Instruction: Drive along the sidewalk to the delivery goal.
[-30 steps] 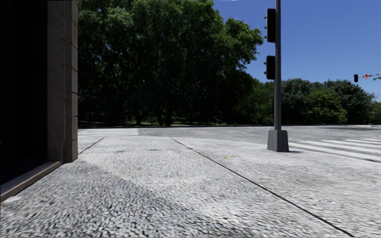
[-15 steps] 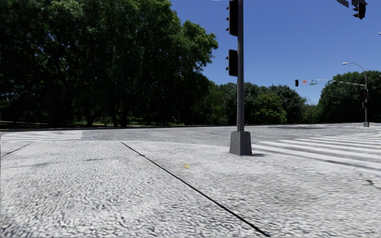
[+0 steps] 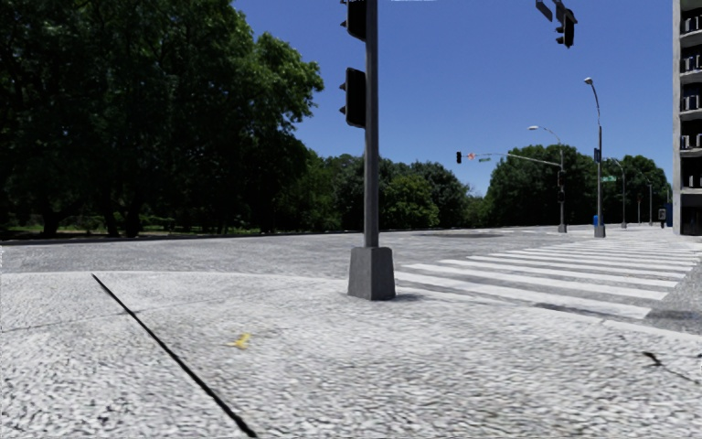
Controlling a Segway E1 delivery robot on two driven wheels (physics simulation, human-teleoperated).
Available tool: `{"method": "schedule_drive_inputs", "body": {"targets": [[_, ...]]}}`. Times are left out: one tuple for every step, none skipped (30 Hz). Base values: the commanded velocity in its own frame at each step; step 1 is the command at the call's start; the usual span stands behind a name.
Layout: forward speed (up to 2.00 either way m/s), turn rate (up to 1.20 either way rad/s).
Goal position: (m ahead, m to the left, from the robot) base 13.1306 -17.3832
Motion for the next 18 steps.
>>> {"method": "schedule_drive_inputs", "body": {"targets": [[1.73,-0.56],[1.75,-0.56],[1.76,-0.56],[1.76,-0.56],[1.76,-0.56],[1.76,-0.56],[1.76,-0.56],[1.76,-0.56],[1.76,-0.56],[1.76,-0.56],[1.76,-0.56],[1.77,-0.56],[1.78,-0.56],[1.78,-0.56],[1.78,-0.56],[1.78,-0.56],[1.79,-0.56],[1.79,-0.56]]}}
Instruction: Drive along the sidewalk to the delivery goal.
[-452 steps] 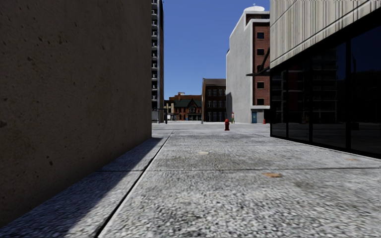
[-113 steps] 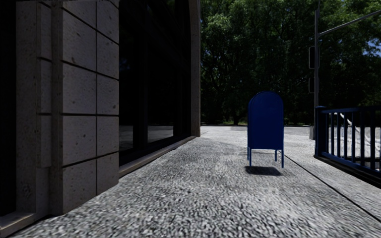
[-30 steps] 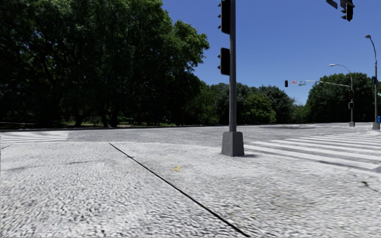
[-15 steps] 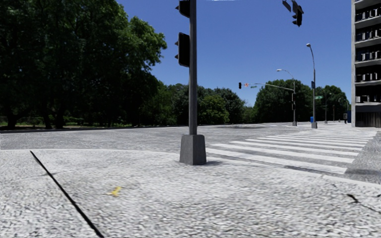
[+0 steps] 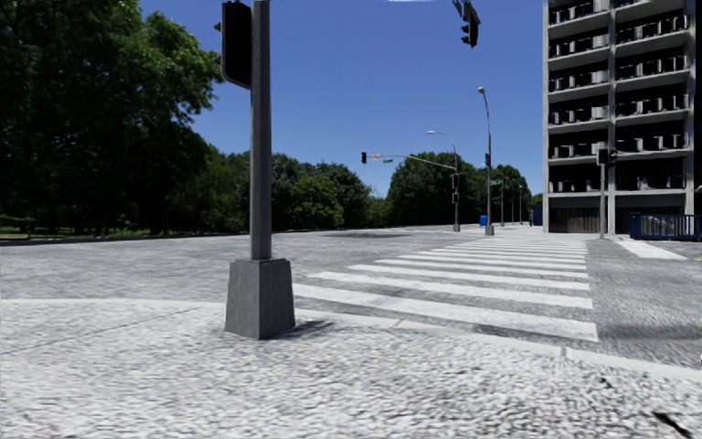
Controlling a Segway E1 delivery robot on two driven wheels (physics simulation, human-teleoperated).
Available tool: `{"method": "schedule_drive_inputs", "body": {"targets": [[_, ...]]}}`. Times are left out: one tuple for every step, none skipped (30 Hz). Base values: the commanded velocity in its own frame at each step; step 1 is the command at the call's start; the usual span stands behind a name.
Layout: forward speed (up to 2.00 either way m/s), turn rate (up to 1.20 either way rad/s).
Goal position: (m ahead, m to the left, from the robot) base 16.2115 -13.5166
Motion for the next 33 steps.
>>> {"method": "schedule_drive_inputs", "body": {"targets": [[1.82,-0.56],[1.85,-0.56],[1.88,-0.56],[1.90,-0.56],[1.94,-0.56],[2.00,-0.56],[2.00,-0.56],[2.00,-0.56],[2.00,-0.56],[2.00,-0.56],[2.00,-0.56],[2.00,-0.56],[2.00,-0.56],[2.00,-0.56],[2.00,-0.56],[2.00,-0.56],[2.00,-0.56],[2.00,-0.56],[2.00,-0.56],[2.00,-0.42],[2.00,-0.30],[2.00,-0.22],[2.00,-0.12],[2.00,0.00],[2.00,0.00],[2.00,0.00],[2.00,0.00],[2.00,0.00],[2.00,0.00],[2.00,0.00],[2.00,0.00],[2.00,0.00],[2.00,0.00]]}}
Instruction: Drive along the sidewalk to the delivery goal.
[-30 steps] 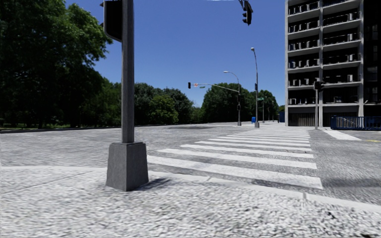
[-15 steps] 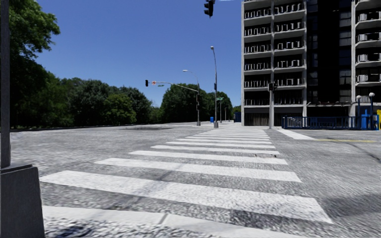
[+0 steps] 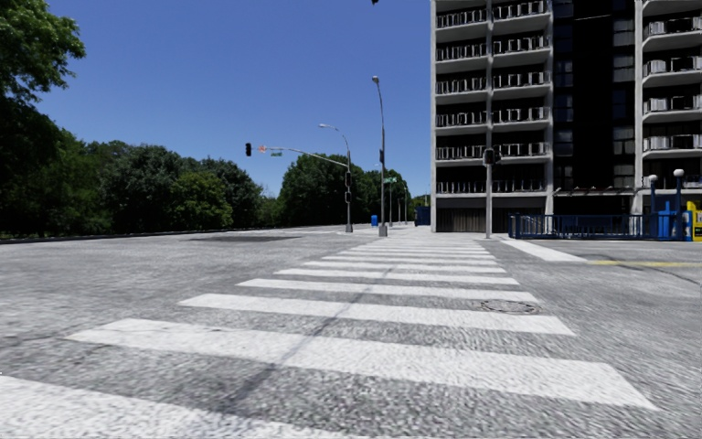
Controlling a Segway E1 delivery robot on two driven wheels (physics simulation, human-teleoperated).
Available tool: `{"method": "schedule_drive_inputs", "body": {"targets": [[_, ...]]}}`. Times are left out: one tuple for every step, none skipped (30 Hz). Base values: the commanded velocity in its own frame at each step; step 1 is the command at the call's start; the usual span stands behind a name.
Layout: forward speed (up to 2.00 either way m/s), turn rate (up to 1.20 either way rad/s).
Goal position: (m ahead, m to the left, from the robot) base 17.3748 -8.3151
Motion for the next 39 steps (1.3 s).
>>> {"method": "schedule_drive_inputs", "body": {"targets": [[2.00,0.00],[2.00,0.00],[2.00,-0.07],[2.00,-0.16],[2.00,-0.23],[2.00,-0.24],[2.00,-0.25],[2.00,-0.25],[2.00,-0.25],[2.00,-0.25],[2.00,-0.25],[2.00,-0.25],[2.00,-0.25],[2.00,-0.25],[2.00,-0.26],[2.00,-0.26],[2.00,-0.26],[2.00,-0.26],[2.00,-0.26],[2.00,-0.28],[2.00,-0.30],[2.00,-0.32],[2.00,-0.32],[2.00,-0.32],[2.00,-0.32],[2.00,-0.32],[2.00,-0.32],[2.00,-0.32],[2.00,-0.32],[2.00,-0.32],[2.00,-0.32],[2.00,-0.32],[2.00,-0.32],[2.00,-0.32],[2.00,-0.32],[2.00,-0.32],[2.00,-0.32],[2.00,-0.32],[2.00,-0.32]]}}
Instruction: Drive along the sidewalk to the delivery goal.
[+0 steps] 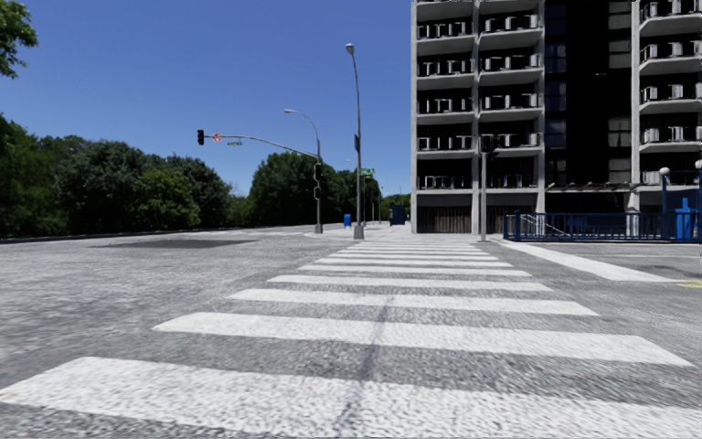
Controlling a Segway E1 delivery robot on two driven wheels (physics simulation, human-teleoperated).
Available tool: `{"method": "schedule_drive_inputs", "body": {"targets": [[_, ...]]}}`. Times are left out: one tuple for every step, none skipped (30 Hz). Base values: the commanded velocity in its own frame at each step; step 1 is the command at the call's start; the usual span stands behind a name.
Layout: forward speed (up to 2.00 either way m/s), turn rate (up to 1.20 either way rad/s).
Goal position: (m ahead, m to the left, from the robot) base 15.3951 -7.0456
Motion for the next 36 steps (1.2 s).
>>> {"method": "schedule_drive_inputs", "body": {"targets": [[2.00,-0.32],[2.00,-0.32],[2.00,-0.32],[2.00,-0.32],[2.00,-0.32],[2.00,-0.32],[2.00,-0.32],[2.00,-0.32],[2.00,-0.32],[2.00,-0.32],[2.00,-0.32],[2.00,-0.32],[2.00,-0.32],[2.00,-0.32],[2.00,-0.32],[2.00,-0.32],[2.00,-0.32],[2.00,-0.32],[2.00,-0.32],[2.00,-0.32],[2.00,-0.32],[2.00,-0.32],[2.00,-0.32],[2.00,-0.32],[2.00,-0.32],[2.00,-0.32],[2.00,-0.32],[2.00,-0.32],[2.00,-0.32],[2.00,-0.32],[2.00,-0.32],[2.00,-0.32],[2.00,-0.32],[2.00,-0.32],[2.00,-0.32],[2.00,-0.32]]}}
